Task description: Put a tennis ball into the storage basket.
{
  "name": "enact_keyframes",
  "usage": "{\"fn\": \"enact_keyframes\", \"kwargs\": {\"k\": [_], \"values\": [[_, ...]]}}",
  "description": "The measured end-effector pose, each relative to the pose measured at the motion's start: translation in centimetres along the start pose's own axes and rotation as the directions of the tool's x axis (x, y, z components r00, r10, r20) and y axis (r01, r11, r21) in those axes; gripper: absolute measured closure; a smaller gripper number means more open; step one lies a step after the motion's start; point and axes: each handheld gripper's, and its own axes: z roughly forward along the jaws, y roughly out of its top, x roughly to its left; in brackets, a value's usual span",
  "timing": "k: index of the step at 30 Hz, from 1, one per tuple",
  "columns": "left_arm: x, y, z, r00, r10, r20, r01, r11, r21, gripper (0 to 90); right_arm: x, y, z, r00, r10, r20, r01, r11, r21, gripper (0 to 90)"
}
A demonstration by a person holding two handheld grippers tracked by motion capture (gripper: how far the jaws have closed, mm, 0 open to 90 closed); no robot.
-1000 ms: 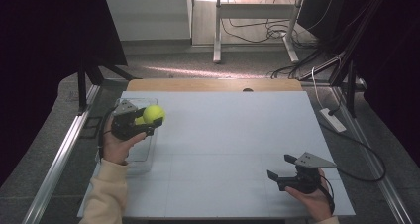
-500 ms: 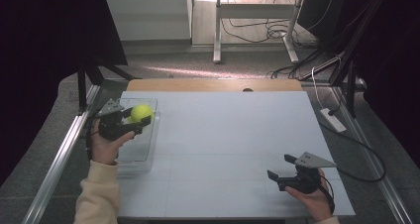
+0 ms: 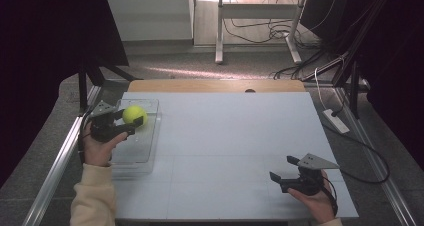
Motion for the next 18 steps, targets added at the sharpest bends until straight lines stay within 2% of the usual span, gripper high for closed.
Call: {"fn": "enact_keyframes", "kwargs": {"k": [8, 18], "values": [[1.1, -0.5, 0.2, 0.9995, -0.027, -0.017, 0.028, 0.9992, 0.028, 27.0, 0.0, 0.0, 0.1, 1.0000, 0.000, -0.001, 0.000, 1.000, 0.003, 10.0], [1.4, -0.7, 0.2, 0.9989, -0.027, -0.037, 0.029, 0.9982, 0.052, 26.9, 0.0, 0.0, 0.1, 1.0000, 0.000, -0.001, 0.000, 1.000, 0.005, 10.0]]}}
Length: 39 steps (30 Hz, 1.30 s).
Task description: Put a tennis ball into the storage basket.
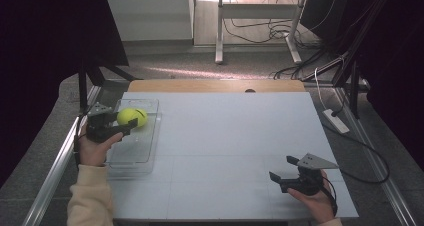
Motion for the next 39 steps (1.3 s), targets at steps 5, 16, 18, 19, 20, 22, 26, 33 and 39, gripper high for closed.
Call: {"fn": "enact_keyframes", "kwargs": {"k": [5, 16, 18, 19, 20, 22, 26, 33, 39], "values": [[0.5, -0.2, 0.0, 0.9998, -0.006, -0.019, 0.007, 0.9998, 0.020, 26.9, 0.0, 0.0, 0.1, 1.0000, 0.000, -0.003, 0.000, 1.000, 0.000, 10.0], [0.7, -0.5, 0.8, 0.9980, 0.007, -0.062, -0.001, 0.9965, 0.083, 26.9, 0.0, 0.0, 0.2, 1.0000, -0.002, -0.006, 0.002, 1.000, 0.004, 10.0], [0.7, -0.5, 0.9, 0.9980, 0.007, -0.063, -0.002, 0.9961, 0.088, 26.8, 0.0, 0.0, 0.2, 1.0000, -0.004, -0.005, 0.004, 1.000, 0.005, 10.0], [0.7, -0.6, 1.0, 0.9979, 0.009, -0.065, -0.003, 0.9955, 0.094, 26.8, 0.0, 0.0, 0.2, 1.0000, -0.004, -0.005, 0.004, 1.000, 0.005, 10.0], [0.7, -0.6, 1.1, 0.9977, 0.010, -0.067, -0.003, 0.9946, 0.104, 26.9, 0.1, 0.0, 0.2, 1.0000, -0.004, -0.004, 0.004, 1.000, 0.006, 10.0], [0.8, -0.7, 1.3, 0.9976, 0.010, -0.069, -0.002, 0.9935, 0.114, 26.8, 0.1, 0.0, 0.2, 1.0000, -0.002, -0.007, 0.002, 1.000, 0.004, 10.0], [0.9, -0.8, 1.5, 0.9971, 0.008, -0.076, 0.002, 0.9912, 0.133, 26.8, 0.0, 0.0, 0.2, 1.0000, -0.003, -0.007, 0.003, 1.000, 0.004, 10.0], [0.9, -1.0, 2.0, 0.9957, 0.020, -0.091, -0.004, 0.9845, 0.175, 26.7, 0.0, 0.0, 0.2, 1.0000, -0.002, -0.007, 0.002, 1.000, 0.003, 10.0], [0.9, -1.1, 2.5, 0.9932, 0.032, -0.112, -0.007, 0.9772, 0.212, 26.6, 0.0, 0.0, 0.2, 1.0000, -0.003, -0.005, 0.003, 1.000, 0.005, 10.0]]}}
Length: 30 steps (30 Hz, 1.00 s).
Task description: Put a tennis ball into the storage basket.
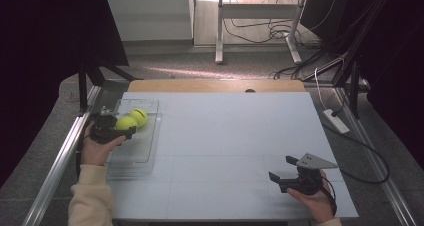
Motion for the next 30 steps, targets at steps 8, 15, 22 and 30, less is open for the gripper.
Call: {"fn": "enact_keyframes", "kwargs": {"k": [8, 15, 22, 30], "values": [[0.1, -0.1, 0.4, 1.0000, -0.008, 0.003, 0.008, 0.9996, 0.028, 26.6, 0.0, 0.0, 0.0, 1.0000, 0.000, 0.001, 0.000, 1.000, 0.000, 10.0], [0.2, -0.1, 0.4, 0.9999, -0.011, -0.004, 0.011, 0.9994, 0.031, 26.5, 0.0, 0.0, 0.0, 1.0000, 0.001, -0.002, -0.001, 1.000, -0.002, 10.0], [0.2, -0.2, 0.6, 0.9997, -0.013, -0.021, 0.014, 0.9994, 0.031, 26.1, 0.0, 0.0, 0.0, 1.0000, 0.002, 0.000, -0.002, 1.000, -0.002, 10.0], [0.1, -0.1, -0.8, 0.9991, -0.030, 0.029, 0.033, 0.9953, -0.091, 12.6, 0.0, 0.0, 0.0, 1.0000, 0.001, -0.002, -0.001, 1.000, -0.002, 10.0]]}}
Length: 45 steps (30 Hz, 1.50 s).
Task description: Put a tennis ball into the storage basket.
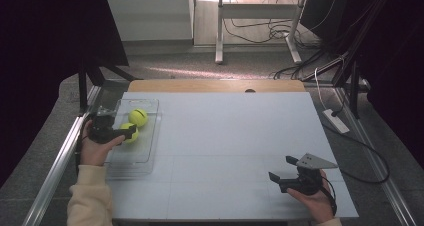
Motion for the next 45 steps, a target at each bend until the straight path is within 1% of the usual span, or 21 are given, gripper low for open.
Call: {"fn": "enact_keyframes", "kwargs": {"k": [2, 6, 9, 12, 14, 16, 17, 20, 23, 24, 25, 28, 31, 32, 34, 36, 37, 38, 39, 43, 45], "values": [[-0.2, 0.0, -0.1, 0.9999, 0.005, 0.015, -0.005, 0.9998, -0.022, 12.0, 0.0, 0.0, 0.0, 1.0000, 0.000, 0.000, 0.000, 1.000, 0.000, 10.0], [-0.4, 0.1, -0.1, 0.9996, 0.012, 0.027, -0.011, 0.9993, -0.035, 12.0, 0.0, 0.0, 0.0, 1.0000, 0.000, 0.000, 0.000, 1.000, 0.000, 10.0], [-0.7, 0.1, 0.0, 0.9975, 0.009, 0.070, -0.005, 0.9978, -0.066, 12.1, 0.0, 0.0, 0.0, 1.0000, 0.000, 0.000, 0.000, 1.000, 0.000, 9.9], [-1.0, 0.2, 0.2, 0.9938, 0.012, 0.111, -0.003, 0.9969, -0.079, 12.2, -0.1, -0.1, 0.0, 1.0000, 0.002, -0.001, -0.002, 1.000, 0.000, 10.0], [-1.0, 0.2, 0.3, 0.9931, 0.013, 0.117, -0.004, 0.9967, -0.081, 12.3, -0.1, -0.1, 0.1, 1.0000, 0.004, -0.001, -0.004, 1.000, 0.000, 10.0], [-1.1, 0.2, 0.4, 0.9914, 0.004, 0.131, 0.007, 0.9962, -0.087, 12.3, -0.1, 0.0, 0.2, 1.0000, 0.004, -0.003, -0.004, 1.000, 0.001, 10.0], [-1.2, 0.2, 0.3, 0.9902, 0.002, 0.139, 0.011, 0.9954, -0.095, 12.3, -0.1, 0.0, 0.2, 1.0000, 0.004, -0.005, -0.004, 1.000, 0.001, 10.0], [-1.1, 0.2, 0.1, 0.9822, -0.011, 0.188, 0.035, 0.9913, -0.127, 12.6, -0.2, -0.1, 0.2, 0.9999, 0.008, -0.010, -0.008, 1.000, -0.002, 10.0], [-1.2, 0.2, 0.0, 0.9784, -0.018, 0.206, 0.048, 0.9881, -0.146, 12.7, -0.4, -0.1, 0.3, 0.9997, 0.022, -0.010, -0.022, 1.000, -0.004, 10.0], [-1.3, 0.2, 0.0, 0.9782, -0.014, 0.207, 0.045, 0.9879, -0.149, 12.7, -0.5, -0.2, 0.4, 0.9995, 0.029, -0.011, -0.029, 1.000, -0.005, 9.9], [-1.4, 0.2, 0.0, 0.9766, -0.008, 0.215, 0.042, 0.9876, -0.152, 12.7, -0.6, -0.2, 0.4, 0.9995, 0.030, -0.013, -0.030, 1.000, -0.006, 9.9], [-1.8, 0.3, 0.1, 0.9688, 0.000, 0.248, 0.040, 0.9866, -0.158, 12.4, -0.7, -0.1, 0.7, 0.9994, 0.029, -0.020, -0.029, 1.000, -0.003, 10.0], [-2.1, 0.4, 0.2, 0.9666, 0.013, 0.256, 0.030, 0.9861, -0.163, 12.2, -0.7, -0.2, 0.8, 0.9992, 0.029, -0.026, -0.029, 1.000, 0.000, 10.0], [-2.3, 0.3, 0.2, 0.9638, 0.017, 0.266, 0.028, 0.9861, -0.164, 12.2, -0.7, -0.2, 0.8, 0.9992, 0.028, -0.028, -0.028, 1.000, 0.000, 10.0], [-2.6, 0.3, 0.2, 0.9610, 0.020, 0.276, 0.026, 0.9862, -0.163, 12.1, -0.9, -0.2, 0.8, 0.9992, 0.029, -0.028, -0.029, 1.000, -0.001, 10.0], [-2.8, 0.2, 0.2, 0.9545, 0.025, 0.297, 0.025, 0.9866, -0.161, 12.1, -0.9, -0.3, 0.7, 0.9992, 0.030, -0.025, -0.030, 1.000, -0.002, 10.0], [-3.0, 0.2, 0.2, 0.9538, 0.030, 0.299, 0.019, 0.9872, -0.158, 12.1, -0.9, -0.3, 0.6, 0.9993, 0.030, -0.022, -0.030, 1.000, -0.002, 10.0], [-3.2, 0.1, 0.2, 0.9555, 0.035, 0.293, 0.011, 0.9878, -0.155, 12.2, -1.0, -0.3, 0.5, 0.9993, 0.031, -0.018, -0.031, 1.000, -0.001, 10.0], [-3.4, 0.0, 0.3, 0.9539, 0.042, 0.297, 0.004, 0.9884, -0.152, 12.2, -1.0, -0.3, 0.5, 0.9992, 0.035, -0.018, -0.035, 0.999, -0.003, 10.0], [-3.9, -0.6, 0.1, 0.9509, 0.063, 0.303, -0.019, 0.9889, -0.147, 12.6, -1.1, -0.3, 0.4, 0.9989, 0.044, -0.015, -0.045, 0.999, -0.005, 10.1], [-4.0, -0.8, -0.1, 0.9514, 0.067, 0.300, -0.024, 0.9889, -0.146, 12.5, -1.2, -0.3, 0.4, 0.9988, 0.047, -0.016, -0.047, 0.999, -0.006, 10.0]]}}
